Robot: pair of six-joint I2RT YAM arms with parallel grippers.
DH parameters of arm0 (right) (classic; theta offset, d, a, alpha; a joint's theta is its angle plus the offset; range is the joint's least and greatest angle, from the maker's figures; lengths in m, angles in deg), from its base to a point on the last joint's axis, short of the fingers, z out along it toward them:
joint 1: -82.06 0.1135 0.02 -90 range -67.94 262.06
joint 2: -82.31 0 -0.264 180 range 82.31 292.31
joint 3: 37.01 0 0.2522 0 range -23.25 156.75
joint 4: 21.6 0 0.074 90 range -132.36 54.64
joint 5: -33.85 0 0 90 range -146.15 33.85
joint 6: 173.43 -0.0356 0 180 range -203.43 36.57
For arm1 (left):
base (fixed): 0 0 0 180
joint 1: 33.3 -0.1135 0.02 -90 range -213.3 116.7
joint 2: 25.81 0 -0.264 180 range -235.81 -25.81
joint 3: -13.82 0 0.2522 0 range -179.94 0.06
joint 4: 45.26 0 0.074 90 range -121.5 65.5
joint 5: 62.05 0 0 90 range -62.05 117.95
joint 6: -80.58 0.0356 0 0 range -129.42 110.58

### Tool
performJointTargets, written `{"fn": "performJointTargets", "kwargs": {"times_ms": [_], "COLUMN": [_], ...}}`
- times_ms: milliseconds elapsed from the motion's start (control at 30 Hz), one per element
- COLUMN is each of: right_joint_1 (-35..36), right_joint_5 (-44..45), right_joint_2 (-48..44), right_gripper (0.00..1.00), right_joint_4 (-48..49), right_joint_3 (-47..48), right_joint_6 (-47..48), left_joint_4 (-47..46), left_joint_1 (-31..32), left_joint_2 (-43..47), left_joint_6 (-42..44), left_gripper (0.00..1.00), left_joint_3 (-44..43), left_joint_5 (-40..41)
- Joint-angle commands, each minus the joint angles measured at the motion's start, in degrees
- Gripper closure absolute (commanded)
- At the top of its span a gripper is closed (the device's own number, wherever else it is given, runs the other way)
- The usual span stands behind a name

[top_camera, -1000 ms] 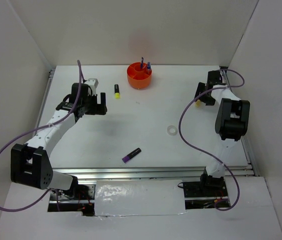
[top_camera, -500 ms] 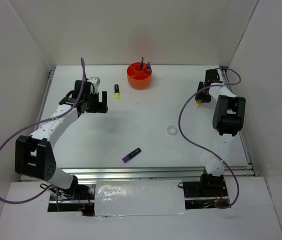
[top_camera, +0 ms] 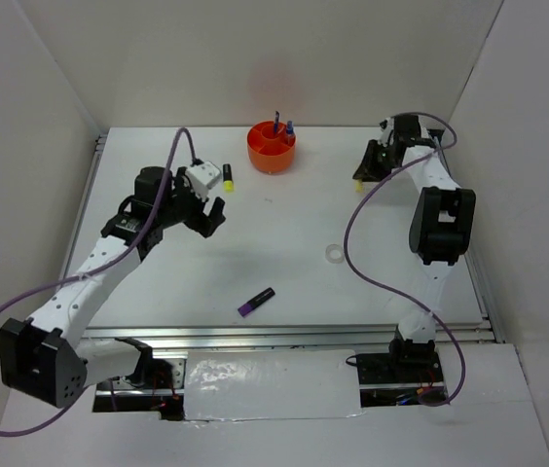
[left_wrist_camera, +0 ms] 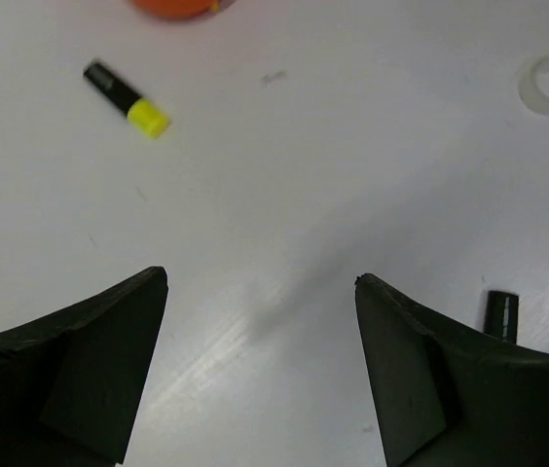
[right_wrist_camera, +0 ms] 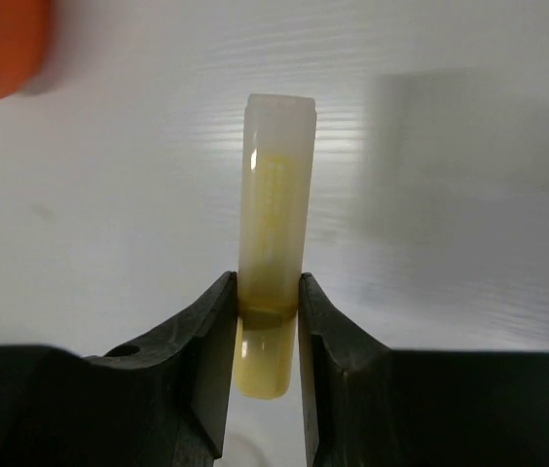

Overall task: Sort the stationery into containers
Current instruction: Grab a piece of stationery with the right arm, then pass the stationery from the right arm to the left

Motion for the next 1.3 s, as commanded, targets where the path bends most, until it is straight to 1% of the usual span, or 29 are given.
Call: {"fn": "performJointTargets", "kwargs": {"times_ms": [0,33,67,100,133,267,400,433,533,600,700,767,867,1000,1033,1133,1167,1200,1267], "right_joint_1": [4.81,7.34,7.37,11.28,12.54,18.08,23.09,23.97,27.31,29.33,31.44,32.41,33.29,34.08,34.35,35.14,35.31,35.66,35.93], "right_joint_5": [-17.82,-21.41,-22.67,-23.81,-24.61,-27.42,-28.56,-28.40,-24.72,-20.42,-16.20,-14.69,-11.27,-5.74,-5.11,-3.26,-2.13,-1.94,-1.68], "right_joint_2": [-6.77,-8.86,-8.88,-11.58,-12.39,-15.65,-16.97,-16.97,-17.15,-17.85,-18.99,-19.69,-20.57,-21.98,-22.68,-23.91,-24.09,-24.18,-24.00], "right_gripper": [1.00,1.00,1.00,1.00,1.00,1.00,1.00,1.00,1.00,1.00,1.00,1.00,1.00,1.00,1.00,1.00,1.00,1.00,1.00], "right_joint_4": [-5.25,-4.03,-3.50,-3.06,-1.92,0.02,0.46,0.46,-1.02,-1.82,-2.87,-3.84,-5.16,-6.65,-7.00,-7.62,-8.06,-8.06,-8.24], "right_joint_3": [2.66,-0.48,-2.17,-4.88,-6.04,-10.79,-14.74,-15.19,-15.46,-15.10,-14.75,-14.66,-14.93,-14.58,-14.49,-15.10,-15.19,-15.19,-15.10], "right_joint_6": [-2.86,-4.96,-6.20,-8.04,-8.93,-13.06,-16.14,-16.67,-17.46,-17.98,-19.57,-20.10,-20.98,-22.38,-22.73,-24.31,-25.19,-25.63,-25.90], "left_joint_4": [-2.64,-1.59,-1.06,-0.18,-0.18,-1.05,-3.69,-3.78,-3.78,-1.24,0.35,-2.27,-4.12,-5.27,-5.97,-12.11,-13.69,-17.63,-20.55], "left_joint_1": [5.40,8.45,10.14,11.72,14.78,22.36,29.04,31.75,35.72,37.30,38.02,38.10,38.54,38.81,38.81,38.55,38.37,38.37,38.11], "left_joint_2": [3.37,5.55,6.88,8.11,10.56,14.44,16.99,17.43,16.83,15.51,11.91,11.46,10.24,7.51,7.16,6.28,6.19,6.10,5.93], "left_joint_6": [22.33,30.81,35.59,39.90,46.99,57.32,61.56,64.09,66.39,66.58,66.14,66.14,68.59,66.67,66.14,64.82,64.82,64.65,64.12], "left_gripper": [0.11,0.13,0.14,0.15,0.17,0.23,0.29,0.30,0.31,0.31,0.31,0.31,0.30,0.31,0.31,0.32,0.31,0.31,0.29], "left_joint_3": [-0.74,0.22,0.93,1.89,4.08,8.66,12.53,13.93,14.73,12.99,11.22,11.83,12.97,12.01,12.10,14.46,15.25,16.57,17.45], "left_joint_5": [-6.31,-7.27,-7.80,-8.68,-8.51,-7.98,-7.02,-6.75,-5.61,-5.61,-4.91,-3.77,-2.01,1.06,1.85,5.55,6.08,7.65,8.89]}}
